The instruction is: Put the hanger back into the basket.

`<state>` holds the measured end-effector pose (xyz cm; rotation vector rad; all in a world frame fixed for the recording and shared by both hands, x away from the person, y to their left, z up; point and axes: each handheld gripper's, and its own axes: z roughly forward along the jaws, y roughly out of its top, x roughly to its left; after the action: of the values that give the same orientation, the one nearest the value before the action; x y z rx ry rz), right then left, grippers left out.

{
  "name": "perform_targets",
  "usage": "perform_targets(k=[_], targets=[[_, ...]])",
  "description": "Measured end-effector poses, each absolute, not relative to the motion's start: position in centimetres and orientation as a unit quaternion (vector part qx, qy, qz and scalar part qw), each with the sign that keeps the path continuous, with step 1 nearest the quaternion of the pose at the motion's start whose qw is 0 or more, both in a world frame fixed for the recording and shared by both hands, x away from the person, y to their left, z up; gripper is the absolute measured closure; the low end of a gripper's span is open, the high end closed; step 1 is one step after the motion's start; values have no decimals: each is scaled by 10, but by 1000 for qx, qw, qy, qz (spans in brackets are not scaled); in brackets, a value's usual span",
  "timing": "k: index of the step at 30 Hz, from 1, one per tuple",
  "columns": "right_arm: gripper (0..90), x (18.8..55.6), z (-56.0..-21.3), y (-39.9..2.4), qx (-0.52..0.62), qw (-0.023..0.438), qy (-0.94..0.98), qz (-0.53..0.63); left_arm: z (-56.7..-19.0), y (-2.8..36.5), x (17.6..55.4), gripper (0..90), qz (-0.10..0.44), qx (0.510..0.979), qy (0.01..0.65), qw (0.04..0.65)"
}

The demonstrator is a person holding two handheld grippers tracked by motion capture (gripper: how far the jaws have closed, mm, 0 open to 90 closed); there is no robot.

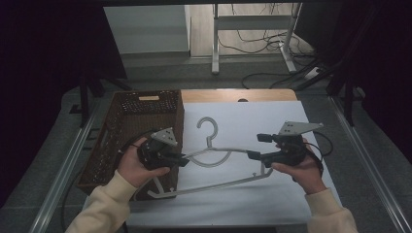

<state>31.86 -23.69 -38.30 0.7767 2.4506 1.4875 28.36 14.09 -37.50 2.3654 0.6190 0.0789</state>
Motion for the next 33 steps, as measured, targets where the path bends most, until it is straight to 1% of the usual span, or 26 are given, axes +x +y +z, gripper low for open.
perform_targets(k=[2,5,8,14,18,26,33], targets=[[249,324,-385,-255,289,91,804,512,-373,146,283,820,33,905,244,348],[247,327,-388,-263,301,87,797,516,-372,148,282,820,35,902,246,352],[235,333,-401,-280,333,84,790,508,-371,153,282,820,38,896,255,362],[218,336,-410,-295,362,88,780,503,-366,163,280,820,45,888,267,371],[202,335,-416,-299,370,94,787,485,-362,171,280,820,50,884,273,376],[176,334,-429,-305,382,93,798,456,-356,183,277,820,64,874,285,388],[169,332,-436,-305,384,94,807,438,-352,194,276,819,74,866,295,396]])
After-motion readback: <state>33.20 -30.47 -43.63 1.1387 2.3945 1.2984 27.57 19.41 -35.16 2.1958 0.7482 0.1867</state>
